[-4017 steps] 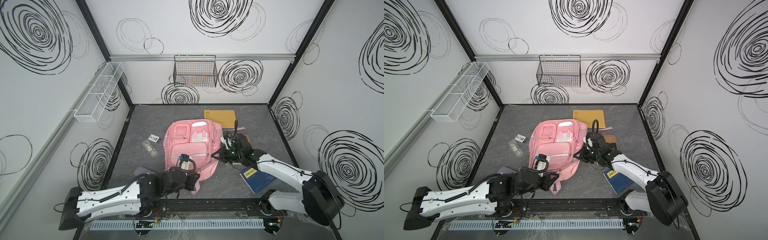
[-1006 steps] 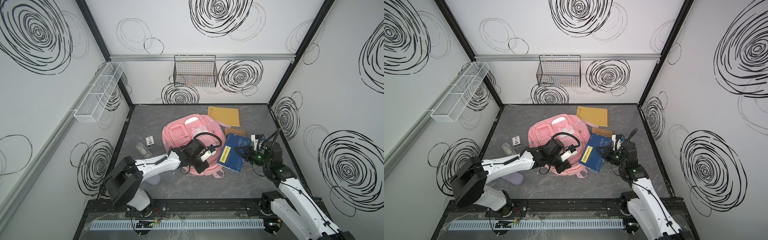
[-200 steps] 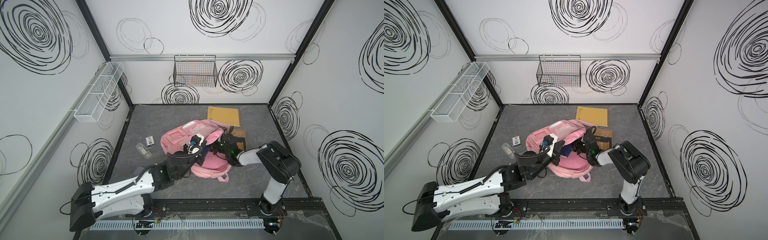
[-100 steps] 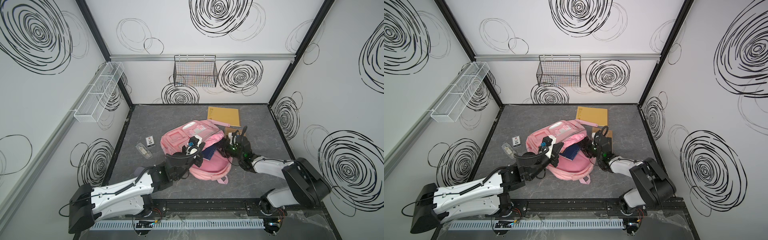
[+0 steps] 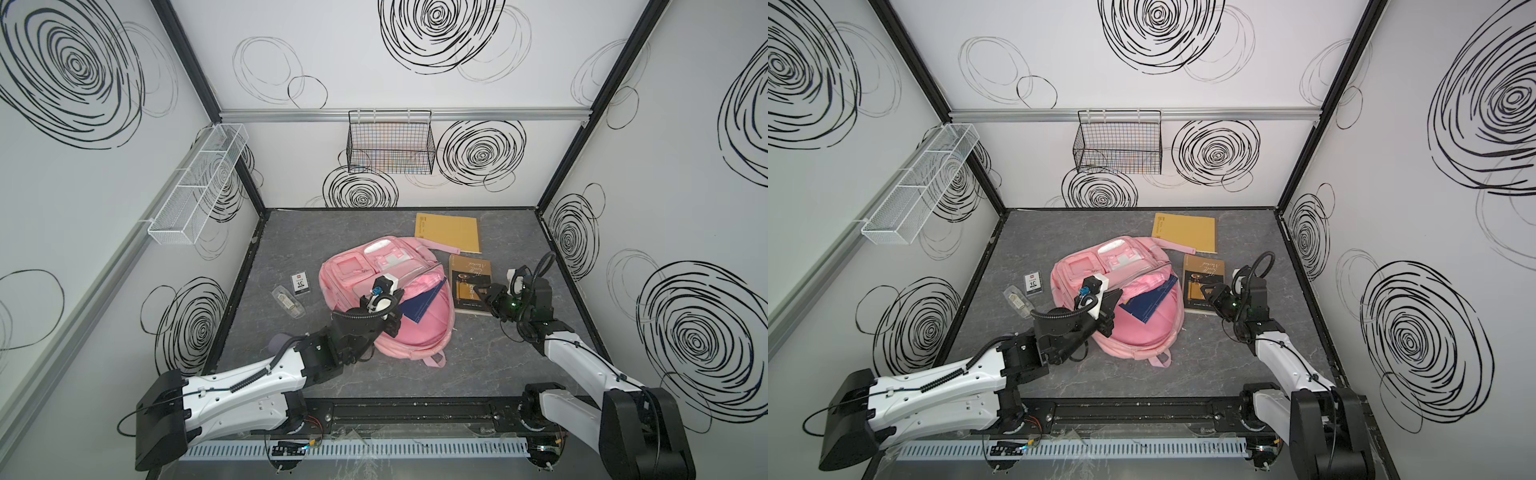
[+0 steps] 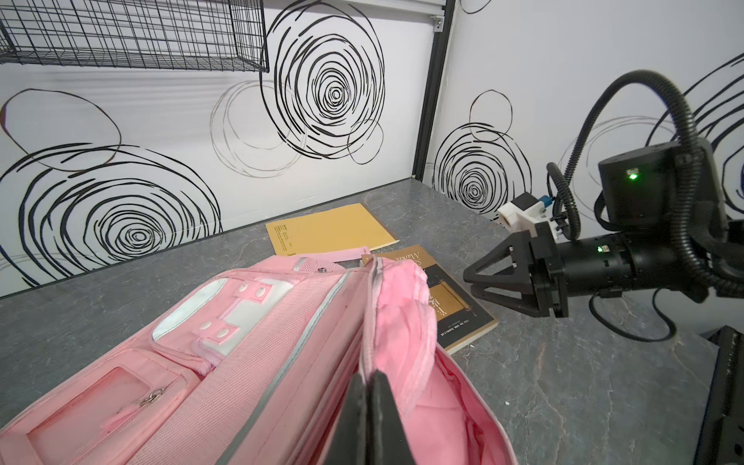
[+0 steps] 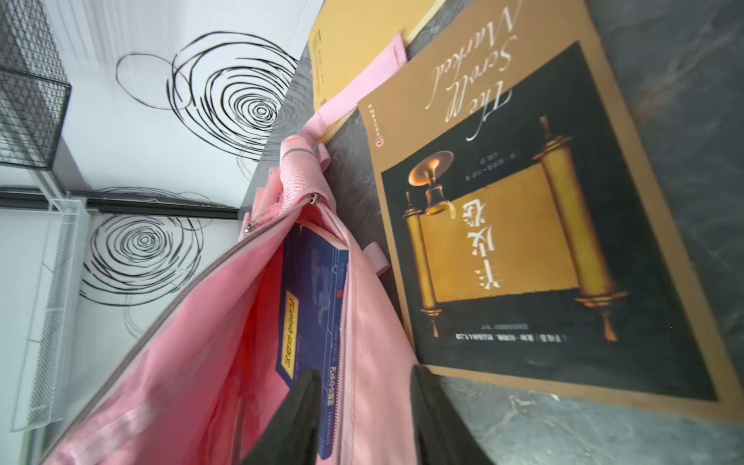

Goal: Pack the student bag
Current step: 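Move the right gripper to the brown book and grip its edge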

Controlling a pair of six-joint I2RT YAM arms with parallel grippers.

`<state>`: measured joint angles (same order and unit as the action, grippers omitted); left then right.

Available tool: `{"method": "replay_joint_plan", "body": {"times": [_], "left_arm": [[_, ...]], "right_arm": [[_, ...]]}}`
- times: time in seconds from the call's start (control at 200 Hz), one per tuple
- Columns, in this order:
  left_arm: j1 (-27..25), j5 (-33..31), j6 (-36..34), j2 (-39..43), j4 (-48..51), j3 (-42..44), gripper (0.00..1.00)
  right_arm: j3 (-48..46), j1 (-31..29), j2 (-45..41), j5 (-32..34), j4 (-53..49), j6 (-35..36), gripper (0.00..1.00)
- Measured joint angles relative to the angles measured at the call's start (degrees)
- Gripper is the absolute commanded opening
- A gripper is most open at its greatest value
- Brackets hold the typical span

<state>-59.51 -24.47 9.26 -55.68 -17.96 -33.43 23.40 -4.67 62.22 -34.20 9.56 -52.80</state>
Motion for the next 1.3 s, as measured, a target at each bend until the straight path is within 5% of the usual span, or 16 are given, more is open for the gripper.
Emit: {"method": "replay_joint_plan", "body": {"times": [0.24, 0.42, 0.705, 0.951, 1.116, 1.301], "left_arm": [[0.0, 0.5, 0.4, 0.0, 0.0, 0.0, 0.00], [0.0, 1.1, 0.4, 0.0, -0.1, 0.0, 0.00], [0.0, 3.0, 0.4, -0.6, -0.3, 0.0, 0.00], [0.0, 4.8, 0.4, -1.6, -0.6, 0.0, 0.00], [0.3, 4.3, 0.4, -1.6, -0.6, 0.0, 0.00], [0.4, 3.1, 0.4, -1.1, 0.1, 0.0, 0.04]], "right_arm": [[11.1, -18.1, 13.5, 1.2, 3.2, -1.0, 0.14], [9.2, -19.3, 24.2, 2.9, 7.9, -3.6, 0.16], [6.6, -19.8, 25.6, 3.7, 13.3, -5.5, 0.18], [15.4, -25.0, 35.7, 1.5, 17.6, -7.1, 0.19], [12.8, -23.3, 33.2, -0.2, 19.1, -7.6, 0.25], [5.4, -9.9, 19.4, 0.3, 9.3, -2.3, 0.36]]}}
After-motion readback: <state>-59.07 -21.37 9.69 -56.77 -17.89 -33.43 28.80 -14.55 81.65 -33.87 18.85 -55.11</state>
